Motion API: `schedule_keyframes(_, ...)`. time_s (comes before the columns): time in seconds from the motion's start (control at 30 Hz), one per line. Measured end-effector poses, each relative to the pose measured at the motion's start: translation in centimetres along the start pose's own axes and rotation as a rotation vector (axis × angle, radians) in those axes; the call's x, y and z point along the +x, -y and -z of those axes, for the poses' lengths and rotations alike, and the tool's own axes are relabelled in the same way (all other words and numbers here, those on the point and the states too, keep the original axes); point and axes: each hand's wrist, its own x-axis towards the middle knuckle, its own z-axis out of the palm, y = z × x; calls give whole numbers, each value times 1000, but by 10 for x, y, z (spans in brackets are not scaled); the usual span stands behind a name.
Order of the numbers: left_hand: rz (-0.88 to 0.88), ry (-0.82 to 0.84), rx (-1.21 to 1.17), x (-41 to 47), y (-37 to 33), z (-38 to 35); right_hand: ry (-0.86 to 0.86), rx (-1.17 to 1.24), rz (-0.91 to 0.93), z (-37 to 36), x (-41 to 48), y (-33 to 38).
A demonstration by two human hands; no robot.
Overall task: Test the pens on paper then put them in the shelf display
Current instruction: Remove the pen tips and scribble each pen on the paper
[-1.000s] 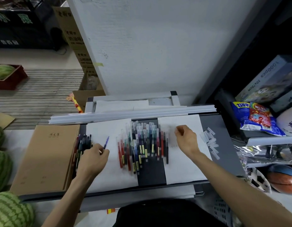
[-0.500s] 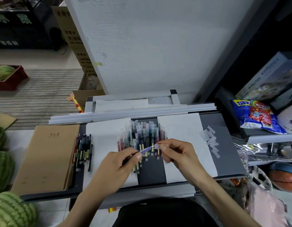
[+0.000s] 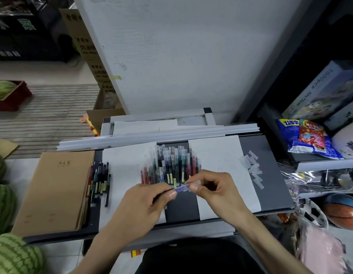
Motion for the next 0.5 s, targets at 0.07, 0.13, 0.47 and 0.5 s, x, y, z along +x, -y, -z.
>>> schedule_keyframes(0.07,-11,-11,29,4,-1,-2,-38,20,-22,-3,1,-4)
schedule_keyframes(0.13,-18,-23,45,9,-2,-5,-63,28,-35,-5,3,-6)
schedule_keyframes(0.47,50,-154,-273,16,-5,-30,54,448,-167,-6,13,-11)
schedule_keyframes(0.5,57,-163,-281,15,-7,-34,65,449,-189,-10,11,-13)
